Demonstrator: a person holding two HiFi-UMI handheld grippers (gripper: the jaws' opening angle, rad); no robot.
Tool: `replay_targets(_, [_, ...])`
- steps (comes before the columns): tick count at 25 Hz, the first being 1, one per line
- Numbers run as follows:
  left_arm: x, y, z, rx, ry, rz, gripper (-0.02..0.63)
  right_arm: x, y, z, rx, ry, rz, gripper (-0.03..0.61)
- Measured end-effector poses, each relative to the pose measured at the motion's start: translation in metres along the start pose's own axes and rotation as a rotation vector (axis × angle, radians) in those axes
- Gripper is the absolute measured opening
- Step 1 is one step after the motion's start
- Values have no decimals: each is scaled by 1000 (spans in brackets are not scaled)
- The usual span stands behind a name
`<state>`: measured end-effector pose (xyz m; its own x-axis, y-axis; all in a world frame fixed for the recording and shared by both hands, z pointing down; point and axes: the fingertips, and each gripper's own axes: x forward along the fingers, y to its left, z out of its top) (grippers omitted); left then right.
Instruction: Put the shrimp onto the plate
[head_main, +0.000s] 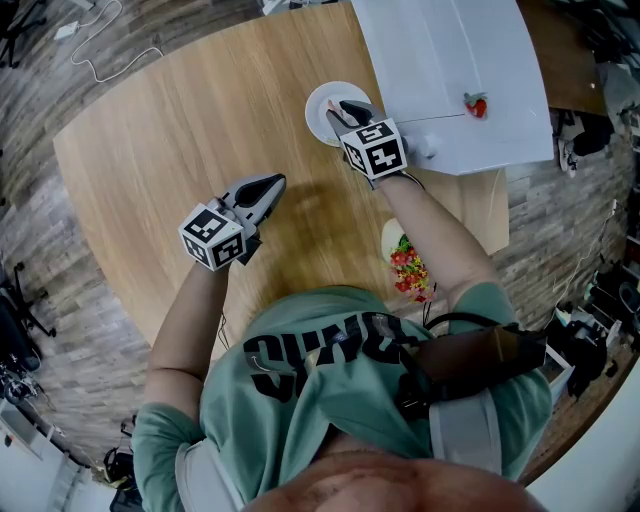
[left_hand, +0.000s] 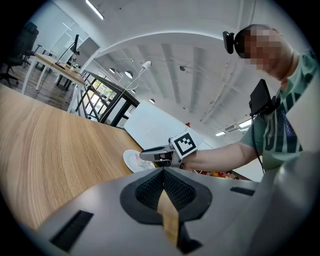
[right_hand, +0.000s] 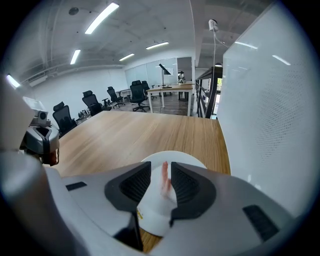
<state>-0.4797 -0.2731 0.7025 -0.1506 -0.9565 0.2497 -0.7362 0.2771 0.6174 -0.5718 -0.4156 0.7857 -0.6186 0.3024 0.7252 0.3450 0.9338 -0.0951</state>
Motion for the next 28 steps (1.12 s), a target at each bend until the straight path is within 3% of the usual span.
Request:
replay_targets(3, [-2,-1,2,0,-4,1,6,-4,3,7,4,-19,12,153])
replay_targets(23, [-46,-26,22,52,-51,34,6,-42,37,47,-17,-101,52,153])
replay_targets(28, [-80,-40,25,69,-75,55,6,-58,71,61,-12,-127,126,152])
